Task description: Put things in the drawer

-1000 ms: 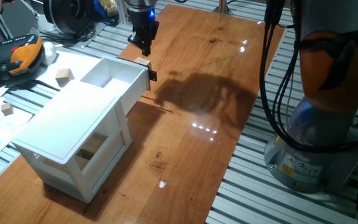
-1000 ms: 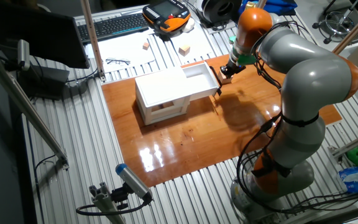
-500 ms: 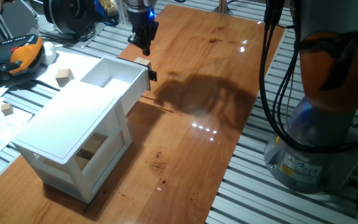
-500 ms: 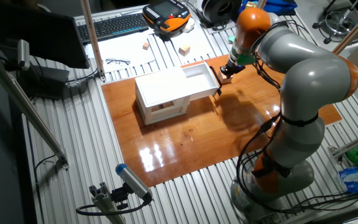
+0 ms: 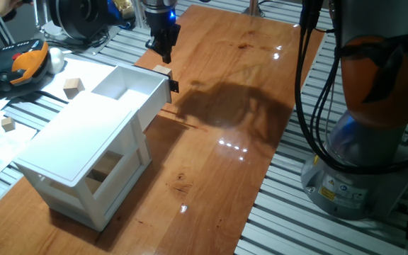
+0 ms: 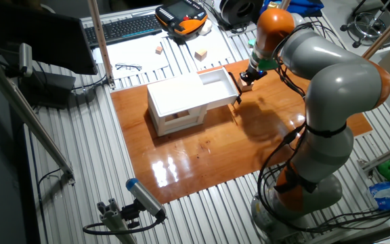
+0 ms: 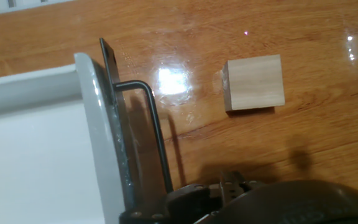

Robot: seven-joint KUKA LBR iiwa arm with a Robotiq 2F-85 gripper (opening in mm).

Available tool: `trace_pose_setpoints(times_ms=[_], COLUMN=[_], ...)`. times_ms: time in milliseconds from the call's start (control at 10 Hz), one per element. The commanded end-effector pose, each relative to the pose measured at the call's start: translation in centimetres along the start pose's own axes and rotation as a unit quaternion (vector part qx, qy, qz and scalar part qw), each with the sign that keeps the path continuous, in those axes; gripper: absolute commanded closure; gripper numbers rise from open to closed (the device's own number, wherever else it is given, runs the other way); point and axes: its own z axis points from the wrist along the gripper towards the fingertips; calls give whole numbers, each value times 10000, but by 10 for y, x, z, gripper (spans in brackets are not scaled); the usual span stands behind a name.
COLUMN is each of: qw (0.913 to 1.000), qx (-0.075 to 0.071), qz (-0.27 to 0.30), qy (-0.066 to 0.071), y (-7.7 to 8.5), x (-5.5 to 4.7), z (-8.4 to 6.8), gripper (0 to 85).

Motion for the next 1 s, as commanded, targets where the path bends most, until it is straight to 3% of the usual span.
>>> trace_pose_setpoints(times_ms=[0,500,800,900], qw=[10000,9998,9997,9999], qx=[-21,-23,-56,10], qz=[52,213,198,81], qy=[-30,10,-94,-81], y=[0,0,0,0], x=[0,0,0,0], z=[0,0,0,0], gripper=[850,850,850,850])
